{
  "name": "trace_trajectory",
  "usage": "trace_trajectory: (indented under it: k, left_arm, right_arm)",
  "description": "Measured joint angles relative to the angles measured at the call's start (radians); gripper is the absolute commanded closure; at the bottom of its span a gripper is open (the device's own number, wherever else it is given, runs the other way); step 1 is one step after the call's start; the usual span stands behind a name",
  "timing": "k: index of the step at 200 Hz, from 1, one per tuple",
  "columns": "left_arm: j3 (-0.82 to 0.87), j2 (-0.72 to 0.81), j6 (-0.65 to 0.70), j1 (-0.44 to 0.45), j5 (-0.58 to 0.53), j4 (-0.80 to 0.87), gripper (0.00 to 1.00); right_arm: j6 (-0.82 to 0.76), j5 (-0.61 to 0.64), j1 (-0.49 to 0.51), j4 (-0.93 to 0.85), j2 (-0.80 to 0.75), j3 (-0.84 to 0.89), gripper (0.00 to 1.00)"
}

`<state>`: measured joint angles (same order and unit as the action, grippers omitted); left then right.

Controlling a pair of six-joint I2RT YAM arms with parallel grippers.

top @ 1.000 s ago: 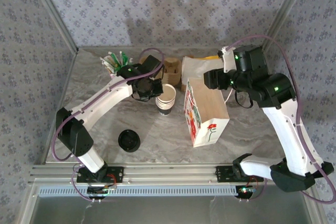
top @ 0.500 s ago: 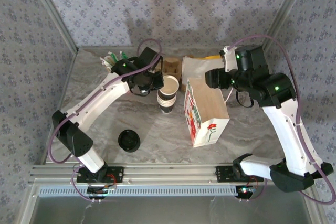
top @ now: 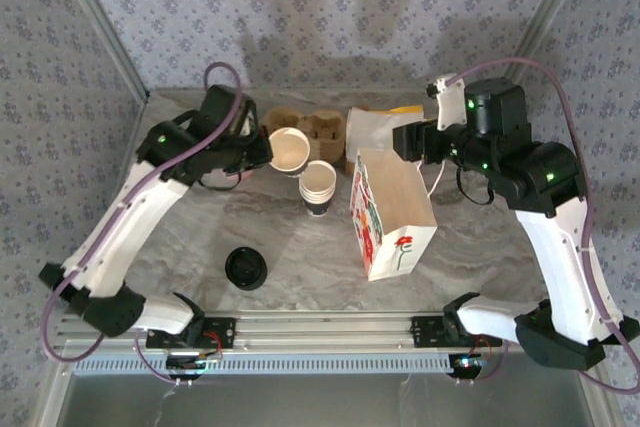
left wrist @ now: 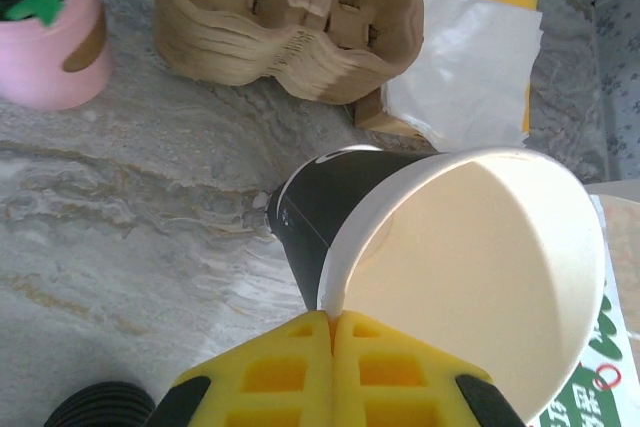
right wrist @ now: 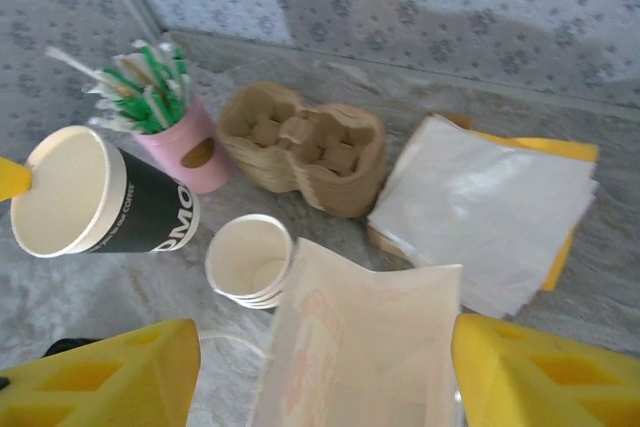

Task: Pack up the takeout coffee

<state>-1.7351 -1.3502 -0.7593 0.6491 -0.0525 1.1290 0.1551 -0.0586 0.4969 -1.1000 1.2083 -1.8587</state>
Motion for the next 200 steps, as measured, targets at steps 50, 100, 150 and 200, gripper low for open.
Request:
trace_trajectory:
  k: [50, 100, 150, 200]
  left_arm:
    - [0.239, 0.12, 0.016, -0.105, 0.041, 0.0, 1.0]
    - [0.472, 0.16, 0.054, -0.251, 0.128, -0.045, 1.0]
    - [0.647, 0.197, 0.071, -0.34, 0.217, -0.148, 1.0]
    - [0.752, 0.202, 0.067, -0.361, 0.266, -0.237, 1.0]
  right_arm:
    - [-0.06, -0.009, 0.25, -0.025, 0.09, -0.082, 0.32]
    - [-0.085, 0.065, 0.528, -0.087, 0.187, -0.126, 0.32]
    - [-0.019, 0.115, 0.655, -0.106, 0.29, -0.105, 0.32]
    - [0.105, 0.104, 0.669, -0.084, 0.37, 0.024, 0.32]
